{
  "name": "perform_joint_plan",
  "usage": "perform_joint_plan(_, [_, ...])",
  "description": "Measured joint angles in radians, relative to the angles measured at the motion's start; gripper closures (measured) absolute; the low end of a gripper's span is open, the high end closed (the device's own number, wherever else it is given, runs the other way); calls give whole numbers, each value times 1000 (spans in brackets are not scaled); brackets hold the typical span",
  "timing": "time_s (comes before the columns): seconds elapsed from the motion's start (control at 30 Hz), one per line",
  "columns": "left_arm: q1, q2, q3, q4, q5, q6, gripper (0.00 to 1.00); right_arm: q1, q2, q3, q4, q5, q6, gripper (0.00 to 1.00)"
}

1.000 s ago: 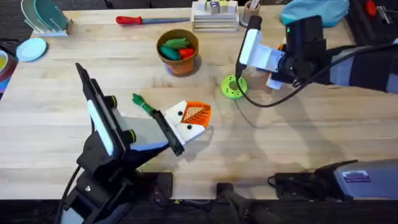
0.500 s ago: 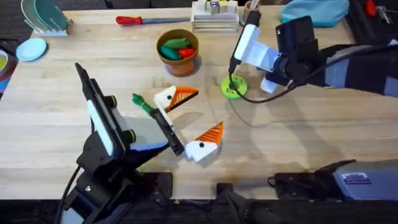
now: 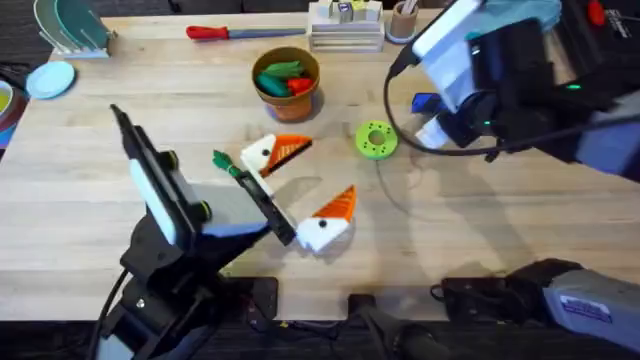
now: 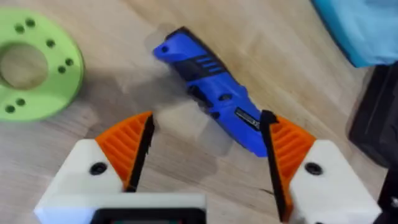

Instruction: Pick up the gripper from the table and insert it into the empty holder that is missing its gripper. Then pick up a screw, insert it into the mounting hole, and use the screwdriver to tighten it. Finally, clean up the table by picking up the vegetable and placing it into the bucket.

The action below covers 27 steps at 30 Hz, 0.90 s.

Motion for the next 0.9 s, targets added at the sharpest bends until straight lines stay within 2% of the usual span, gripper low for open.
perform_joint_plan(0.1, [0,0,35,-12,-89,-66,8,0,-75,0,-5,-2,72,10])
perform_joint_plan(0.2, [0,1,151,-113,-197,-100,8,0,-130,0,-5,-13,117,10])
perform_joint_plan(0.37, [0,76,454,-461,-397,-125,8,0,-192,0,-5,-65,152,10])
perform_joint_plan(0.53, [0,325,731,-813,-573,-153,9,1,-213,0,24,-95,162,10])
perform_joint_plan(0.67, [15,584,903,-1021,-652,-172,9,1,-213,0,64,-106,165,10])
perform_joint_plan(0.73, [26,708,968,-1076,-672,-174,7,1,-213,0,84,-109,166,10])
perform_joint_plan(0.8, [31,826,1014,-1087,-687,-174,7,1,-213,0,95,-109,166,10])
perform_joint_plan(0.9, [31,958,1038,-1119,-689,-178,8,1,-213,0,95,-109,166,10])
